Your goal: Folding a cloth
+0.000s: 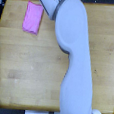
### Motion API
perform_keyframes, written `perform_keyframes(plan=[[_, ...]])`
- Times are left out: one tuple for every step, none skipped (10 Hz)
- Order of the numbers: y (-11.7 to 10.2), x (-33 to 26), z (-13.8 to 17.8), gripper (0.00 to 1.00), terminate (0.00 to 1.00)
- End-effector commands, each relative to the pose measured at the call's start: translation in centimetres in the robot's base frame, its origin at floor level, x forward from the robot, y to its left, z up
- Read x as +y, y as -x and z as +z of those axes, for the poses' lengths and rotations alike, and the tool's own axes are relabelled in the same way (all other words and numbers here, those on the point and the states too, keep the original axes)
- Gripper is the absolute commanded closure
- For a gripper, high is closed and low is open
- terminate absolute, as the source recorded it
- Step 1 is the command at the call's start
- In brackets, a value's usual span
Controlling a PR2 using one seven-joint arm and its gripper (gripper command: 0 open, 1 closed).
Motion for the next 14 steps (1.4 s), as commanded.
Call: perform_keyframes(plan=[[2.0,-13.1,-0.4,0.0,0.0],[2.7,-16.0,0.2,0.0,0.0],[2.9,-16.9,0.3,0.0,0.0],[3.1,-18.5,0.5,0.0,0.0],[3.7,-20.3,0.6,0.0,0.0],[4.4,-23.2,0.5,0.0,0.0],[4.7,-24.3,0.5,0.0,0.0],[5.0,-26.1,0.5,0.0,0.0],[5.3,-27.5,0.5,0.0,0.0],[5.5,-28.3,0.4,0.0,0.0],[6.1,-29.4,0.4,0.0,0.0],[6.6,-30.5,0.2,0.0,0.0],[7.1,-32.0,0.2,0.0,0.0],[7.5,-32.8,0.5,0.0,0.0]])
